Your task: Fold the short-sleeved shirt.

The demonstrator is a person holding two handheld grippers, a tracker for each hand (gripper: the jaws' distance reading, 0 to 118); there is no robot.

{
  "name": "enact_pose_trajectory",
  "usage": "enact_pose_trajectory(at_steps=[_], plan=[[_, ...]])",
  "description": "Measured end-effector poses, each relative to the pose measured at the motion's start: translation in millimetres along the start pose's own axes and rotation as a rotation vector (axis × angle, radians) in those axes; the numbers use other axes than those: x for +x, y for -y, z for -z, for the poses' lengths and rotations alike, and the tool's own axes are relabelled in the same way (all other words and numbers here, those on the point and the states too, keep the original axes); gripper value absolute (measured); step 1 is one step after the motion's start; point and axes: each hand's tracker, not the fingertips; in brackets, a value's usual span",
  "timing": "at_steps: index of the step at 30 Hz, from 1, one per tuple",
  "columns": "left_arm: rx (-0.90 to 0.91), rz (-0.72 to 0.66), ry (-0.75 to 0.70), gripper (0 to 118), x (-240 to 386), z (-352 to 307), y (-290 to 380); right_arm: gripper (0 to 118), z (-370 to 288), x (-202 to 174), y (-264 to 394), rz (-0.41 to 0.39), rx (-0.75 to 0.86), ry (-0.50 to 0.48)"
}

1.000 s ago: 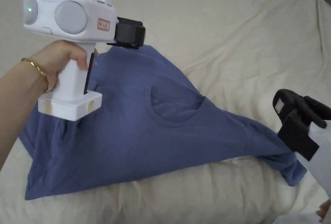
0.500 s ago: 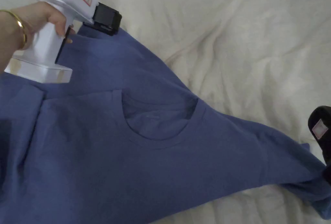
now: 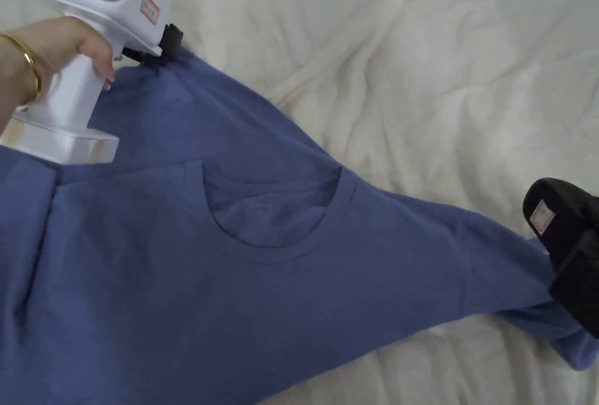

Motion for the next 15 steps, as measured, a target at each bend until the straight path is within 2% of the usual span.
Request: enact_pose_trajectory(at_steps=[1, 3, 5, 7, 8, 9, 11, 12, 13, 15], plan=[[0.009, 0.033, -0.057, 6, 6, -10, -3, 2, -1, 2, -4, -0.008, -0.004, 0.007], [0.073, 0.019, -0.074, 6, 10, -34, -5, 2, 8, 12, -17, -0.015, -0.047, 0.021], [0.099, -0.06, -0.059, 6, 8, -59, -8, 2, 17, 23, -23, -0.026, -0.06, -0.005], [0.136, -0.134, -0.032, 6, 1, -83, -8, 5, 37, 33, -30, -0.025, -0.139, -0.041], [0.148, -0.151, -0.021, 6, -1, -96, -7, 17, 51, 36, -35, -0.058, -0.21, -0.034], [0.154, -0.151, -0.023, 6, -3, -106, -6, 51, 64, 37, -38, -0.116, -0.26, -0.036], [0.169, -0.151, -0.038, 6, -4, -123, -1, 110, 87, 28, -44, -0.221, -0.383, -0.044], [0.179, -0.148, -0.05, 6, -4, -130, 3, 118, 103, 27, -42, -0.237, -0.463, -0.038], [0.18, -0.147, -0.059, 6, -4, -132, 4, 116, 118, 24, -37, -0.244, -0.542, -0.019], [0.18, -0.137, -0.066, 6, -3, -139, 8, 114, 135, 14, -31, -0.26, -0.571, 0.026]])
